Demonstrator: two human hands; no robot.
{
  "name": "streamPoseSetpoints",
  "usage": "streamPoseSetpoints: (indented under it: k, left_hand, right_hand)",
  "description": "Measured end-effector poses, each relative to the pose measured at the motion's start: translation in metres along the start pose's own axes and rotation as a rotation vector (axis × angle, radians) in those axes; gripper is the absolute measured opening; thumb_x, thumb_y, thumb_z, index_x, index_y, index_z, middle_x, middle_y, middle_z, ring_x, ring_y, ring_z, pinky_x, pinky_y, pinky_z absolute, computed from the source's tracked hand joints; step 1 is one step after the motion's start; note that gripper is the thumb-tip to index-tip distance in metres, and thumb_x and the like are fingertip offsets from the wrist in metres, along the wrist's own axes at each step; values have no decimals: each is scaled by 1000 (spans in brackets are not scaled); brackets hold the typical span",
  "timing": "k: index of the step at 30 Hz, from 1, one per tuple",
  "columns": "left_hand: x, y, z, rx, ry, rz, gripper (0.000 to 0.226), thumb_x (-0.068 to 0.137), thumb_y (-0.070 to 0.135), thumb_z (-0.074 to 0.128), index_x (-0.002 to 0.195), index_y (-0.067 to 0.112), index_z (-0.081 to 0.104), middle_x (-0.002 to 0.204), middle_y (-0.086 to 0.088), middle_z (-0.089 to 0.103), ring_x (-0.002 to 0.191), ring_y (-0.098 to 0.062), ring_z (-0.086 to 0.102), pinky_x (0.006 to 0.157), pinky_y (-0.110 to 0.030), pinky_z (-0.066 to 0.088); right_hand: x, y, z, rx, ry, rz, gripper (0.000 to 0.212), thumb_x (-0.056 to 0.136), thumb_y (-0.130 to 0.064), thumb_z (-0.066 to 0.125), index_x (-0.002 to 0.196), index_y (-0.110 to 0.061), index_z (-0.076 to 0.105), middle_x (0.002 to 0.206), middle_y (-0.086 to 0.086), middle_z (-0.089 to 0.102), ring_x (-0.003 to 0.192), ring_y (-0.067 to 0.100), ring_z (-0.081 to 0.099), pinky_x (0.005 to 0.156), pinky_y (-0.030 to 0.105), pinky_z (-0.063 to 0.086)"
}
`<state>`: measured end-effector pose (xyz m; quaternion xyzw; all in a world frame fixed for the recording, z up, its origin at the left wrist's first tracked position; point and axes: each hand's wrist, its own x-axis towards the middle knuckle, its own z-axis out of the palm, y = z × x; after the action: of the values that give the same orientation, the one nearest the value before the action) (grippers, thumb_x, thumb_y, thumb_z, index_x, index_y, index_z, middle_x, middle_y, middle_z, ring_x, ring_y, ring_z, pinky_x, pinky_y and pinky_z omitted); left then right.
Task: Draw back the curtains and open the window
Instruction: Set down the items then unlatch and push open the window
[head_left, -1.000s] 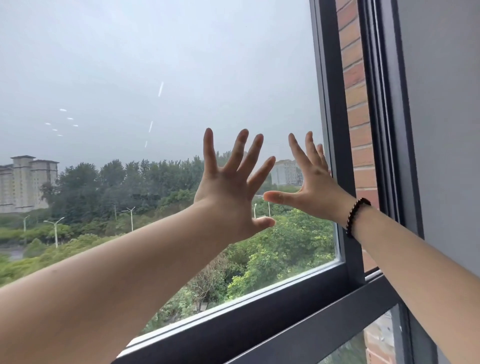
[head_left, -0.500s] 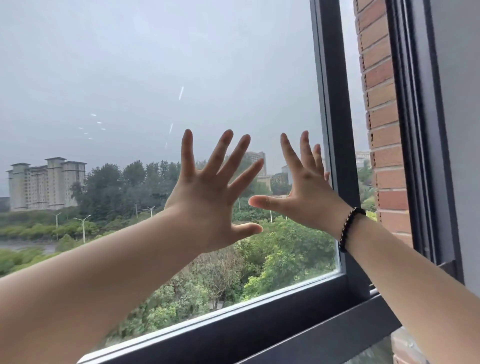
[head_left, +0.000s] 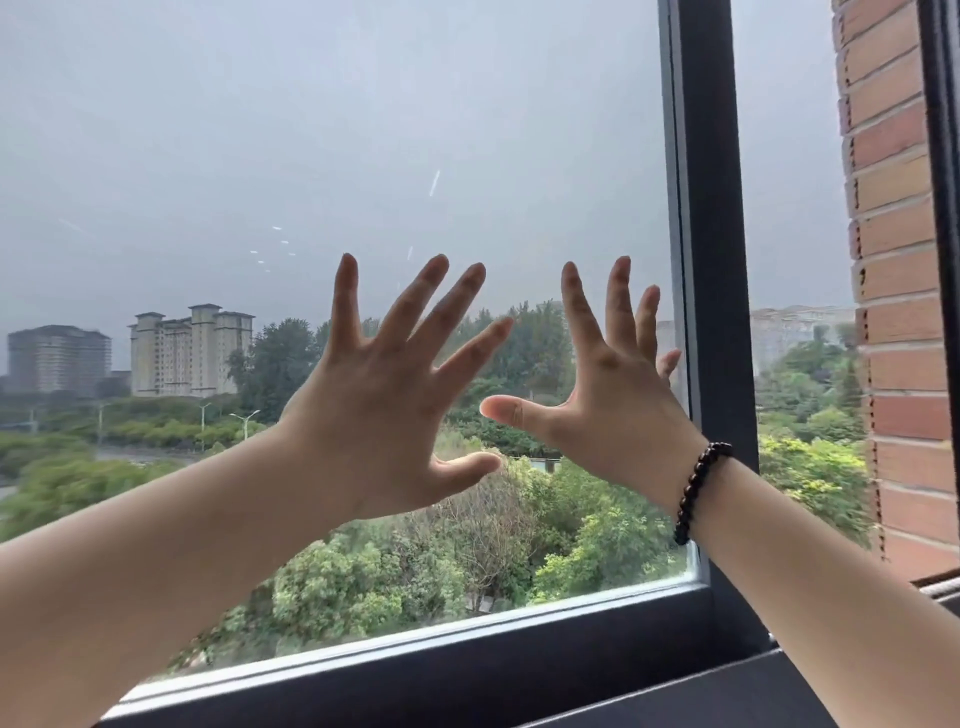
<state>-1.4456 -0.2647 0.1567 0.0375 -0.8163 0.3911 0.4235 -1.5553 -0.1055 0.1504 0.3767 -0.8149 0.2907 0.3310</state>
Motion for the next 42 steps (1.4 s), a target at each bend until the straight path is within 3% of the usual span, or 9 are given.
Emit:
streamPoseSetpoints:
  k: [4,9,17,21,26,32,37,42]
  left_hand:
    - [-18,-10,1,-41,14,45,101,75,82,34,155,22,18,163,-13,-4,150,-29,-3,108,-74,4]
    - [-25,-18,-1,-68,4,49,104,74,84,34,155,24,10,162,-9,-13,149,-25,-14,111,-70,-1]
    - [-54,-53,1,-5,-37,43,101,78,89,22,155,28,-2,162,-2,-15,149,-20,-13,116,-61,2]
    - [-70,-69,-3,2,-69,40,101,77,89,18,154,30,-10,161,-1,-22,148,-19,-18,116,-60,0]
    - [-80,-74,-9,-62,-30,50,107,78,84,34,156,16,5,163,-9,-9,150,-23,-9,116,-62,2]
    - [-81,-69,-8,-97,-7,55,113,79,84,34,155,8,0,162,-9,-10,150,-22,-10,118,-58,-1]
    - [-89,-83,1,21,-37,50,112,78,88,22,155,9,1,163,-7,-7,150,-21,-5,119,-56,5]
    - [-96,-92,2,20,-22,56,111,79,88,22,155,9,4,163,-7,-3,150,-22,-1,119,-55,9]
  right_hand:
    - [-1,-23,7,2,18,-9,120,66,-83,51,143,-39,-29,147,-3,-44,137,28,-38,112,64,-5]
    - [-2,-52,16,-18,32,-31,116,71,-76,52,144,-37,-29,149,1,-42,138,32,-35,112,65,0]
    - [-17,-72,16,-176,2,-131,114,70,-85,39,145,-31,-28,151,-1,-38,143,29,-25,115,57,9]
    - [-20,-72,24,-229,78,-194,115,69,-89,32,147,-28,-25,149,4,-43,140,27,-33,114,59,-4]
    - [-13,-83,37,-171,82,-242,113,69,-87,33,148,-29,-24,150,2,-41,140,25,-34,111,63,-12]
    - [-16,-100,42,-151,162,-244,114,65,-89,36,152,-31,-9,157,3,-24,146,25,-19,114,59,-7]
    - [-16,-106,45,-148,176,-262,116,65,-91,36,152,-29,-11,157,4,-26,145,25,-20,114,58,-7]
    - [-13,-88,42,-119,366,-119,118,67,-92,31,152,-23,-12,158,12,-22,145,31,-18,112,51,-7]
